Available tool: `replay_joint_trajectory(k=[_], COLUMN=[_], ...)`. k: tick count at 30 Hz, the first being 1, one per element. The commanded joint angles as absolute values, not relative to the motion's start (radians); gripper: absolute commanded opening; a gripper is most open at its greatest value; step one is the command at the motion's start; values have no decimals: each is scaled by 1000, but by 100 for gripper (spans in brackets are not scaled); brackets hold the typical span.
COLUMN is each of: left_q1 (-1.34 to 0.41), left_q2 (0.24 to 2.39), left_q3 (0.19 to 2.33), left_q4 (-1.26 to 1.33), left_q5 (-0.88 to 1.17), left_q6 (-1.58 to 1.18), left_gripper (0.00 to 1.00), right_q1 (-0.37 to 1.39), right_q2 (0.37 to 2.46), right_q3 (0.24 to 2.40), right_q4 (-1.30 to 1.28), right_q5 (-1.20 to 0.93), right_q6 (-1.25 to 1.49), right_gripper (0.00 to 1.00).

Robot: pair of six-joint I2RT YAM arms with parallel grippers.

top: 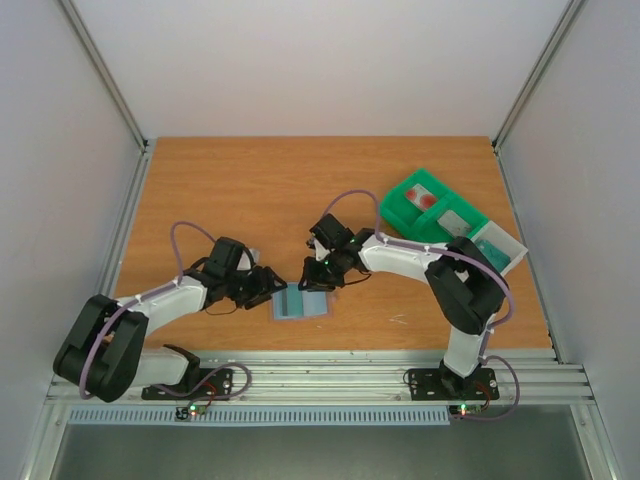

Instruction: Take the credit cards out of the card holder

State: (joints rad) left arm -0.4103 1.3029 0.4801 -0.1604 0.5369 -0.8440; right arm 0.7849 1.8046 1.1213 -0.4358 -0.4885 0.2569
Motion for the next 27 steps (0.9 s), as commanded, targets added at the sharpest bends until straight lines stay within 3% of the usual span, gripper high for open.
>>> replay_joint_trajectory(k=[1, 13, 22, 27], left_q1=[-396, -392, -391, -391], left_q2=[1278, 1256, 1267, 1278], left_q3=[436, 423, 434, 440], left_q4=[-27, -11, -13, -29], left_q5=[583, 611, 600, 589], left_q6=[-876, -892, -875, -859], left_gripper=[62, 54, 53, 53], right_q1=[810, 816, 815, 816], right_q2=[1840, 1938, 1961, 1954], right_q3=[1155, 1154, 1106, 1080], right_q4=[-408, -391, -374, -339], right_q5=[-486, -497, -480, -470], right_q6=[274, 293, 299, 308], right_gripper=[22, 19, 2, 1])
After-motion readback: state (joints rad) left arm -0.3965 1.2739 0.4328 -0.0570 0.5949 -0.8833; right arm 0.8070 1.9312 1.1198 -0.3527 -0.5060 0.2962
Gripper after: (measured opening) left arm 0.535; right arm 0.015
